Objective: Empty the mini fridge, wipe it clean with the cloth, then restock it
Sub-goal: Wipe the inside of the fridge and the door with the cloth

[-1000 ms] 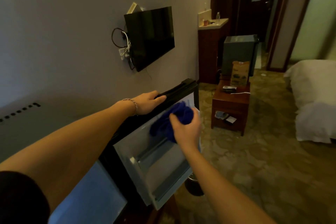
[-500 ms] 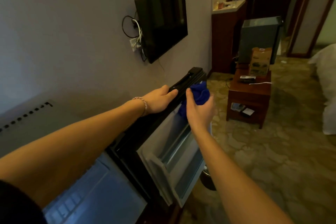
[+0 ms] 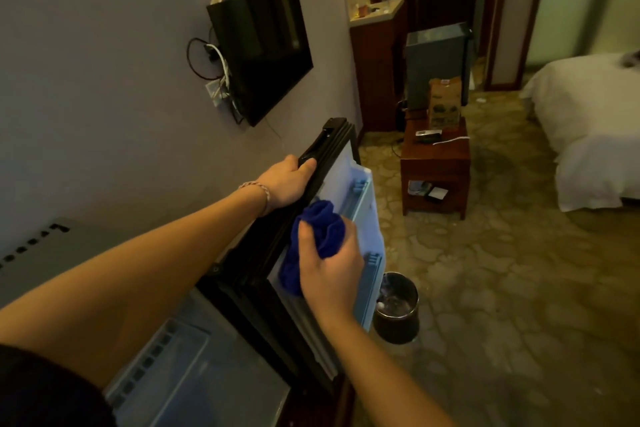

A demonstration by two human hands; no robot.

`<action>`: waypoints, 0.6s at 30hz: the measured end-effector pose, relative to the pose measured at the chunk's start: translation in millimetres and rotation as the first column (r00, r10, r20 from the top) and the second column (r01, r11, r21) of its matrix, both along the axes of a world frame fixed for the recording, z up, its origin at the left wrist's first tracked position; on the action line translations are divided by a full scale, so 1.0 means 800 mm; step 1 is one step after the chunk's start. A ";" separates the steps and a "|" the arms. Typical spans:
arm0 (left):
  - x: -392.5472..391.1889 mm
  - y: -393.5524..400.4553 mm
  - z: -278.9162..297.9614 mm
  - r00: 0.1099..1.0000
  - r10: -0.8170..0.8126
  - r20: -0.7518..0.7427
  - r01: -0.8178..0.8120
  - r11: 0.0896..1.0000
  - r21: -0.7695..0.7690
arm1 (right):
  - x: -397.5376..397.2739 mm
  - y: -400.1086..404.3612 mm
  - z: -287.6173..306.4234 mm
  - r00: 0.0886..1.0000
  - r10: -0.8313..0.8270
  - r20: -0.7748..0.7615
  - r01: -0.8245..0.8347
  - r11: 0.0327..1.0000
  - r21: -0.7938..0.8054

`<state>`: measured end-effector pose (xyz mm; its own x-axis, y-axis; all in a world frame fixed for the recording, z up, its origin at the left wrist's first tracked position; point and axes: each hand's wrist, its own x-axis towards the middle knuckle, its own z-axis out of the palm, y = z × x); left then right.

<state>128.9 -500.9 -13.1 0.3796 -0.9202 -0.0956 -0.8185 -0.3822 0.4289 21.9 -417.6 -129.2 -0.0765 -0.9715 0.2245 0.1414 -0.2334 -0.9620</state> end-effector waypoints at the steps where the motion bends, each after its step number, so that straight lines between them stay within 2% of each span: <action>1: -0.001 0.000 -0.001 1.000 -0.002 -0.005 0.002 1.000 -0.002 | 0.001 -0.001 0.000 1.000 -0.020 0.014 0.020 1.000 0.005; 6: -0.005 0.004 0.000 0.999 -0.006 -0.036 0.005 1.000 -0.020 | 0.009 -0.012 0.011 0.993 -0.110 0.049 0.109 0.994 0.028; 12: -0.001 0.005 -0.001 0.999 0.017 -0.047 -0.017 1.000 -0.014 | 0.019 -0.079 0.023 0.988 -0.151 0.028 0.148 0.985 0.090; 15: 0.006 0.005 -0.001 0.996 0.050 -0.077 -0.051 0.999 -0.011 | 0.022 -0.114 0.022 0.992 -0.096 0.077 0.089 0.993 0.083; 18: 0.018 0.007 -0.001 0.988 0.106 -0.109 -0.107 0.994 -0.009 | 0.028 -0.149 0.023 0.994 0.032 0.109 -0.041 0.996 0.082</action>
<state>143.2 -495.0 -13.8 0.4637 -0.8768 -0.1277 -0.7220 -0.4574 0.5191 44.4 -536.6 -111.0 -0.0597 -0.9891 0.1346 0.2522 -0.1454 -0.9567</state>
